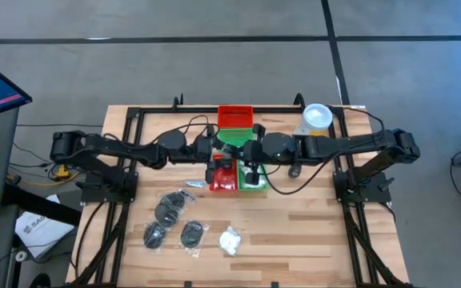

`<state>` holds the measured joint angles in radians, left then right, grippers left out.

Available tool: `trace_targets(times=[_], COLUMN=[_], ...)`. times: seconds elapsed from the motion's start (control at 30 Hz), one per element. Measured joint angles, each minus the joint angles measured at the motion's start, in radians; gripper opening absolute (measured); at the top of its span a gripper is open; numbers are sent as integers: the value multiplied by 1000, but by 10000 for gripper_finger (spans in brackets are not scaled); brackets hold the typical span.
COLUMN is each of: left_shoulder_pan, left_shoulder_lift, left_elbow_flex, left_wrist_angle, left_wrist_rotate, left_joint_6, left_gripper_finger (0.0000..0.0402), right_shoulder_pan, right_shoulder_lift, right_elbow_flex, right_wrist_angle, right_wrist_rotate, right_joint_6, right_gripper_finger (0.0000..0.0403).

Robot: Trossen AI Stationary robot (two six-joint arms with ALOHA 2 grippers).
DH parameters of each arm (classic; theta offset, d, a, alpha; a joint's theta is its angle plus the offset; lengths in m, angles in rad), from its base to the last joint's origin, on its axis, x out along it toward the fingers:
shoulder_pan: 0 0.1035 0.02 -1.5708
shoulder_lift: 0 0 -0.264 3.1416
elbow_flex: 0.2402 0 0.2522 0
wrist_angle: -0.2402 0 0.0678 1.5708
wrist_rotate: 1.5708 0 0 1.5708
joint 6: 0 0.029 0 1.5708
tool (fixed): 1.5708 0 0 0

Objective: Pick & Place Travel size toiletries
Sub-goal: Put the silver nail cutter into the top green bin

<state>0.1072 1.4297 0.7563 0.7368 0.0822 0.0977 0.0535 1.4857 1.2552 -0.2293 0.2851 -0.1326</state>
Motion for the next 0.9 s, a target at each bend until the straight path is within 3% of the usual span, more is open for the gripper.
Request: trace_targets(times=[0.13,0.3,0.53,0.9], left_shoulder_pan=[17,39,38,38], left_shoulder_lift=[6,7,9,4], left_elbow_flex=[-1,-2,-1,-1], left_wrist_angle=[6,21,14,-9], left_wrist_rotate=[27,94,93,109], left_joint_6=[13,7,-5,-8], left_gripper_finger=[125,124,145,143], right_shoulder_pan=[-12,-15,-15,-8], right_shoulder_lift=[0,0,-4,-7], right_elbow_flex=[0,1,2,3], right_wrist_angle=[-14,-14,-47,-76], right_wrist_rotate=[-13,-7,-8,-30], right_joint_6=[10,15,20,18], right_gripper_finger=[45,45,45,45])
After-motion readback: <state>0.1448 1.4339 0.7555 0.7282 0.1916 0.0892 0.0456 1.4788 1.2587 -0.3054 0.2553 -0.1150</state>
